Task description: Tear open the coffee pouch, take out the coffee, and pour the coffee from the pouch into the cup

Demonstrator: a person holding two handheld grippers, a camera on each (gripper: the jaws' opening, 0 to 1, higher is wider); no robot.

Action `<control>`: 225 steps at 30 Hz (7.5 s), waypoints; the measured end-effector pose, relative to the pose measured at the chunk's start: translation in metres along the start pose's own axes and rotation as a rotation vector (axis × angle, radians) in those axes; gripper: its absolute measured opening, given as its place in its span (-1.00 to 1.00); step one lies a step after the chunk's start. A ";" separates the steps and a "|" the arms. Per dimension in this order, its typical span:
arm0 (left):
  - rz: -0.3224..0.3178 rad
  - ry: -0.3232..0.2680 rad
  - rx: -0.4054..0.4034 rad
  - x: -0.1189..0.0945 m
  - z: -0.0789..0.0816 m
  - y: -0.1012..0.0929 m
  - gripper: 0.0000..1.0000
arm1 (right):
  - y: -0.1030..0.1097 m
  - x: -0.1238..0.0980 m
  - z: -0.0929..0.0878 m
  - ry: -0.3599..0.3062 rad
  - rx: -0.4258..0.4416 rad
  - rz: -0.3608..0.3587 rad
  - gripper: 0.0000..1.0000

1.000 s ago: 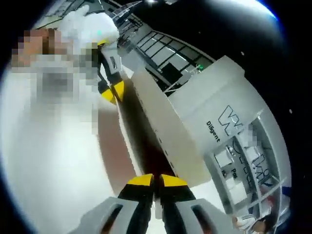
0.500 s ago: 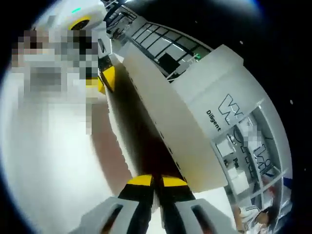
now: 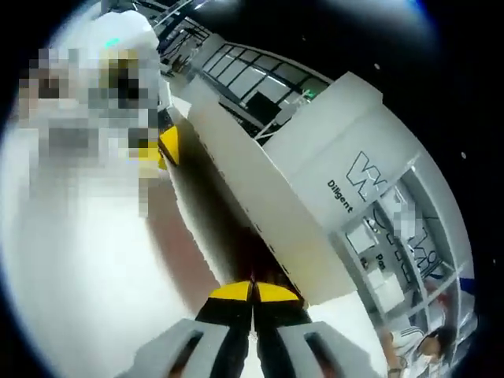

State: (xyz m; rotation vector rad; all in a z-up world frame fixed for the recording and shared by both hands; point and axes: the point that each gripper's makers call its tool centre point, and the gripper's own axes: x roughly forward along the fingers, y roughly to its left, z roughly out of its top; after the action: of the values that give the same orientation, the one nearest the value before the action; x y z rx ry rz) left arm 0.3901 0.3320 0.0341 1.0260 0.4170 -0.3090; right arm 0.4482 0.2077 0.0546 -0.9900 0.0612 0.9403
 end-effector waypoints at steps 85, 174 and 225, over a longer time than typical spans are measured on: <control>-0.006 0.000 -0.003 0.005 -0.001 -0.003 -0.89 | 0.027 -0.092 0.017 -0.209 0.429 0.006 -0.98; -0.601 -0.131 -0.038 0.019 0.023 0.099 -0.95 | 0.114 -0.141 -0.010 -0.503 0.686 0.246 -0.90; -0.324 -0.502 -0.486 -0.084 0.047 0.126 -0.28 | 0.112 -0.143 -0.010 -0.520 0.670 0.234 -0.88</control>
State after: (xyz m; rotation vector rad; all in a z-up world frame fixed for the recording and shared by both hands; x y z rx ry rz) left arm 0.3804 0.3570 0.1902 0.3778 0.1818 -0.6993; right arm 0.2847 0.1306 0.0346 -0.1068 0.0496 1.2555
